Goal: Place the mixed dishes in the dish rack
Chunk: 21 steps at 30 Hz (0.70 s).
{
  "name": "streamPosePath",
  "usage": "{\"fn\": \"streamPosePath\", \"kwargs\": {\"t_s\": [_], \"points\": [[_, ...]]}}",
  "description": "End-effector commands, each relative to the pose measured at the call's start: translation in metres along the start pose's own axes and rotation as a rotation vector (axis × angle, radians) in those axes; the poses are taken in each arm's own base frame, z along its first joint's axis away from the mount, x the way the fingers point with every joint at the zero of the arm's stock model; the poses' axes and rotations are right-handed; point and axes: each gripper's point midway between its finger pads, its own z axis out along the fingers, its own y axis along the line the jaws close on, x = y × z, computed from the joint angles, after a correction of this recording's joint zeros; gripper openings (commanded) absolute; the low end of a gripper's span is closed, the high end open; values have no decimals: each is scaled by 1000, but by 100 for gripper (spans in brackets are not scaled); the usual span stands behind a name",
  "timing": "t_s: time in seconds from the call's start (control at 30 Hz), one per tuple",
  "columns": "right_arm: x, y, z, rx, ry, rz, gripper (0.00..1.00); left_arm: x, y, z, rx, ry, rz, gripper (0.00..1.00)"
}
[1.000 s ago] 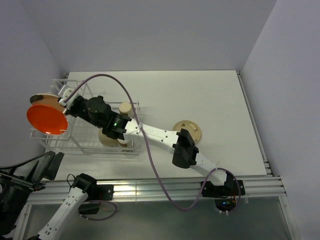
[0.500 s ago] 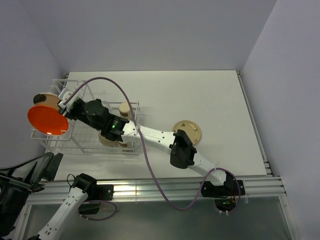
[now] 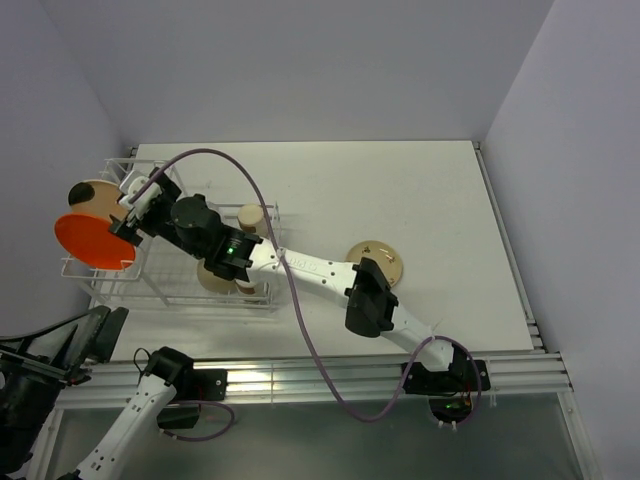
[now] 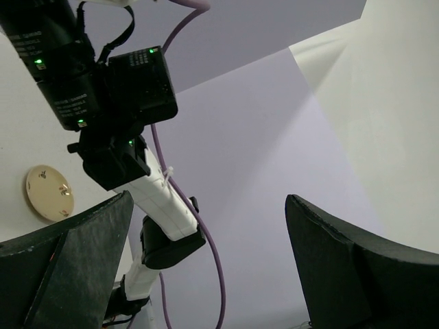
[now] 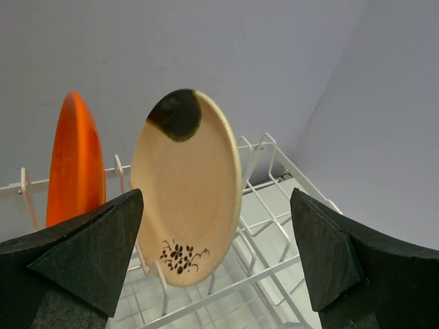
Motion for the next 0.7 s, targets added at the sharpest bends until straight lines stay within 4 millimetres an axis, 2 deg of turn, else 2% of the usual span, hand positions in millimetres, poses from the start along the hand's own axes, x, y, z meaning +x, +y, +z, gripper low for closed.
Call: {"fn": "streamPosePath", "kwargs": {"t_s": [0.0,0.2,0.27,0.3,0.37,0.43,0.47,0.5,0.53,0.57,0.6,0.63,0.67], "points": [[-84,-39,-19,77,-120,24,95,5,1,6,-5,21,0,99],[-76,-51,-27,120,-83,-4,95,5,9,2,-28,13,-30,99],[-82,-58,-31,133,-97,8,95,6,12,2,-37,9,-33,99],[-94,-64,-37,141,-114,30,95,6,13,2,-43,11,-31,99],[-90,-69,-42,155,-91,31,95,8,17,6,-63,25,-20,99],[-102,-92,-52,250,-71,31,95,11,17,12,-77,43,10,99],[-98,-101,-58,285,-27,19,96,14,20,21,-99,70,70,99],[-105,-123,-73,377,-2,35,97,17,17,24,-101,97,99,99],[-106,-136,-84,422,25,49,97,21,23,29,-134,127,132,99],[-91,-147,-97,455,108,47,98,29,32,45,-187,184,181,99],[-107,-179,-121,531,100,151,98,33,35,52,-207,216,210,99],[-89,-195,-138,576,166,197,98,37,40,59,-229,249,238,99],[-79,-211,-154,606,204,269,98,42,54,75,-290,297,281,99]]}}
